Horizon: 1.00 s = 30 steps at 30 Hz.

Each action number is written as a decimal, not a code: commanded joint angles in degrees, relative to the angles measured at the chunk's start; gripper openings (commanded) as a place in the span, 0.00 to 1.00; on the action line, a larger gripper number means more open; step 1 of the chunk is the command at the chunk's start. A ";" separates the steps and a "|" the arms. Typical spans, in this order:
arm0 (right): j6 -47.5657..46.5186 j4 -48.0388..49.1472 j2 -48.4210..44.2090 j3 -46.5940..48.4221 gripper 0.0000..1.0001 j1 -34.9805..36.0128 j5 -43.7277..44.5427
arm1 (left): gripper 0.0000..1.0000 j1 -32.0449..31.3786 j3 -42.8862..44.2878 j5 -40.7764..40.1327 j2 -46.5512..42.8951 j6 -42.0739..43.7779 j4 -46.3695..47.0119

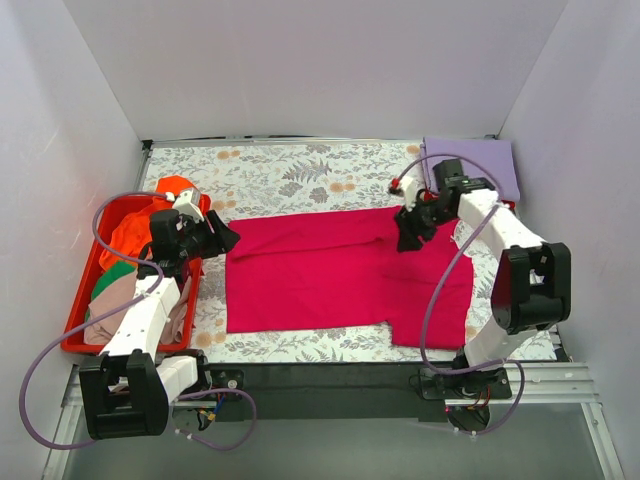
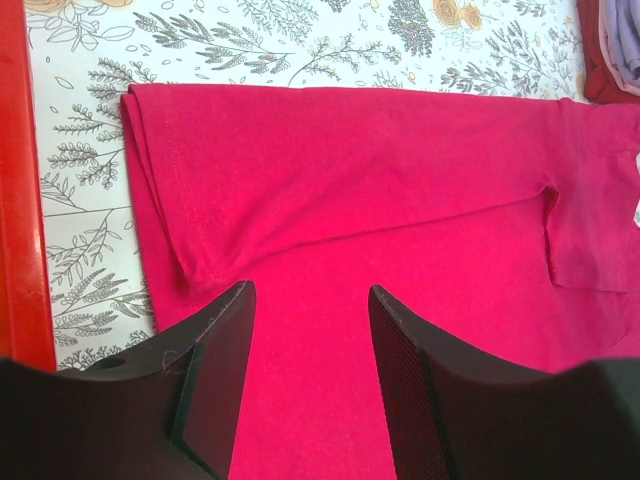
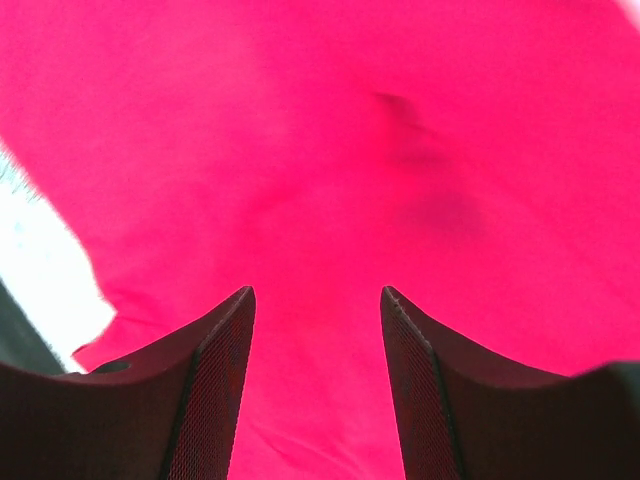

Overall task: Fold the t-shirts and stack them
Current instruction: Fold the tshirt

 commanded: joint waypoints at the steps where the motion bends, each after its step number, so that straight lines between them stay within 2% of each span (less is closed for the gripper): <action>1: 2.55 1.13 0.02 4.14 0.60 -9.93 -3.37 | 0.47 -0.26 -0.06 0.32 0.97 -1.66 1.13; 3: 4.21 3.76 0.90 4.67 0.60 -16.15 -4.09 | 0.44 -0.26 0.47 0.49 3.25 -4.12 0.87; 5: 5.18 5.78 1.78 5.73 0.60 -19.08 -2.95 | 0.39 -0.34 1.25 1.11 5.53 -5.44 0.08; 6: 6.14 7.44 3.00 6.16 0.60 -21.35 -2.34 | 0.33 -0.61 2.39 1.37 7.55 -6.14 -1.06; 9: 7.82 9.91 6.07 8.36 0.60 -24.09 -0.66 | 0.29 -2.18 3.72 -0.90 10.19 -6.85 -3.17; 15: 12.03 12.20 13.46 13.62 0.60 -24.45 1.09 | 0.31 -2.37 4.77 -5.74 13.01 -7.20 -5.81; 18: 14.24 13.87 17.24 15.83 0.60 -24.45 3.28 | 0.34 -4.82 5.21 -7.32 14.94 -7.20 -6.95; 30: 16.35 15.45 23.05 18.30 0.57 -24.45 2.68 | 0.37 -7.29 10.40 -15.84 25.23 -8.52 -9.59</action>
